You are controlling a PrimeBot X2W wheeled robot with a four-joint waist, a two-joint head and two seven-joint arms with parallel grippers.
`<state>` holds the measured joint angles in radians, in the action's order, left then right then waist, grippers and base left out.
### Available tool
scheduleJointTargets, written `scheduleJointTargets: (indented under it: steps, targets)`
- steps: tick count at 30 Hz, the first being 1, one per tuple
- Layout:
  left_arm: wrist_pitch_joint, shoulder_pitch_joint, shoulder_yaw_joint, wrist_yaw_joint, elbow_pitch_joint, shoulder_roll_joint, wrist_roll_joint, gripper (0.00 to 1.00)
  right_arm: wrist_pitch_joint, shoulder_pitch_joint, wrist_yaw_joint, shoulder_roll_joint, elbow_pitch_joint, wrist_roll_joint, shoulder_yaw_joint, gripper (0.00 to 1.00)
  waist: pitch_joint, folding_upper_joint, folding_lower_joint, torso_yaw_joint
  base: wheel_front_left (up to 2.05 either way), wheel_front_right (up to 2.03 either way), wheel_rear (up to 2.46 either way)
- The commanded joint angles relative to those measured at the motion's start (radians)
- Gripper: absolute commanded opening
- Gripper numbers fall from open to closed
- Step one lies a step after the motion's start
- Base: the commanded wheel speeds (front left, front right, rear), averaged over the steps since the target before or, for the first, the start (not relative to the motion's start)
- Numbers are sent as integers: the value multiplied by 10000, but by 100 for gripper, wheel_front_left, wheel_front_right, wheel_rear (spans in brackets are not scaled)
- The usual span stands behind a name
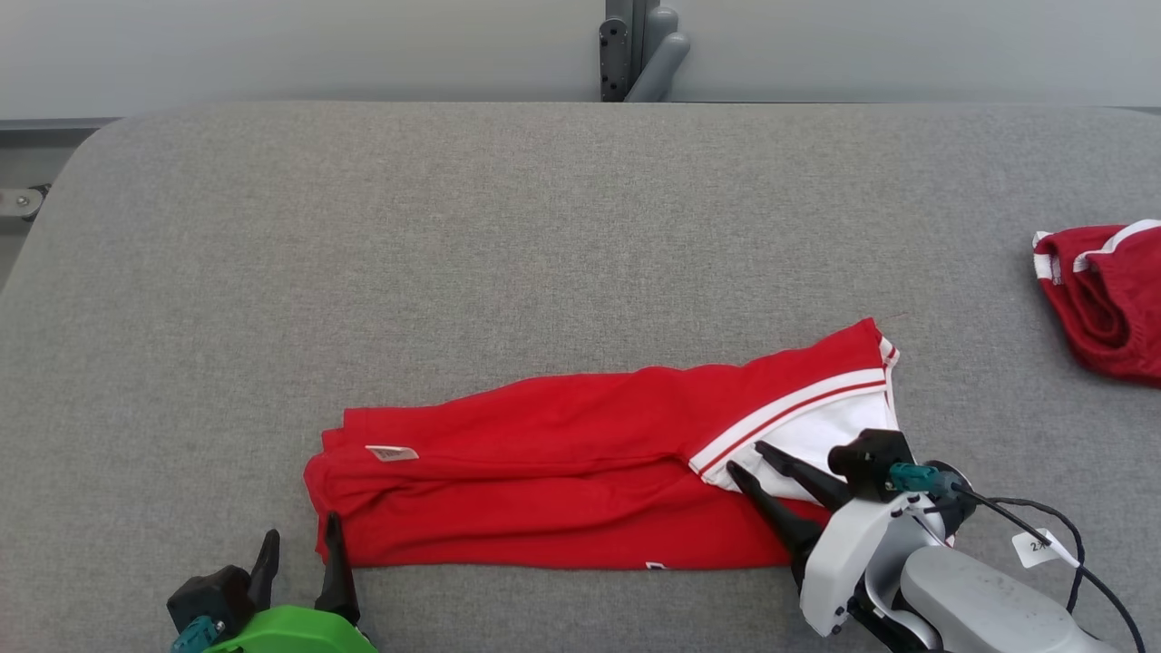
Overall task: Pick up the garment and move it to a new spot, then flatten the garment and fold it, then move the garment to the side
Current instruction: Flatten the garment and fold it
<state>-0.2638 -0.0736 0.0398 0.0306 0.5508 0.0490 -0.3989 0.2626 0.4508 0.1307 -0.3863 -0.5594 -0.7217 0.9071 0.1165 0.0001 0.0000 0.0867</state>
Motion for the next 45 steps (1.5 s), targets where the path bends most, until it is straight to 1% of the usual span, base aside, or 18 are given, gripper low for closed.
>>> scheduleJointTargets:
  steps: [1,2,7,13,14,15,16,17,18,20,24,29,32,37,41,45]
  targets:
    - [3,-132,26,-48,-16,40,-105,100,17,135,-5,-39,-53,-65,86,14,25,-1,0,6,0,0,0]
    - [3,-142,24,-57,-24,40,-117,100,17,178,-5,-36,-87,-124,168,0,38,-1,0,3,0,0,0]
    - [3,-164,-29,-113,-76,40,-181,100,17,250,-3,-29,116,-328,369,0,76,-1,0,-49,0,0,0]
    - [3,60,-168,-35,-40,40,-213,100,19,-313,-3,-95,699,-394,375,0,-175,-1,0,-308,0,0,0]
    - [3,102,-184,-22,-24,40,-214,100,19,-459,-3,-79,799,-355,359,5,-233,-1,0,-374,0,0,0]
    - [3,138,-202,5,-10,40,-227,100,19,-597,-3,-45,909,-300,289,21,-284,-1,0,-441,0,0,0]
    - [4,168,-212,26,-4,40,-233,100,19,-752,-5,6,1018,-250,175,47,-337,-1,0,-511,0,0,0]
    - [3,202,-214,38,18,40,-225,100,18,-966,-5,49,1084,-196,135,76,-392,-1,0,-573,0,0,0]
    - [3,238,-240,50,44,42,-224,100,18,-1172,-3,95,1159,-138,135,98,-445,-1,0,-643,0,0,0]
    - [3,256,-253,65,59,42,-224,100,18,-1366,-3,136,1194,-115,105,100,-487,-1,0,-711,0,0,0]
    - [3,274,-341,116,76,43,-163,100,18,-1860,-3,198,1456,43,-175,100,-604,-1,0,-1005,0,0,0]
    - [3,319,-399,141,28,42,-115,100,18,-2320,-3,147,1942,370,-1057,100,-671,-1,0,-1290,0,0,0]
    - [3,256,-344,173,2,42,-81,100,20,-2357,-5,114,2029,597,-1887,100,-643,-1,0,-1379,0,0,0]
    - [3,147,-245,57,-244,45,99,100,20,-2250,-3,264,1645,1057,-3376,100,-582,-1,0,-1362,0,0,0]
    - [4,57,-189,-131,-741,45,652,100,19,-2079,-3,500,1068,1457,-4466,100,-422,-1,0,-1194,0,0,0]
    - [3,14,-99,-185,-1175,42,912,100,19,-1770,-3,668,357,1803,-5002,100,-140,-1,0,-947,0,0,0]
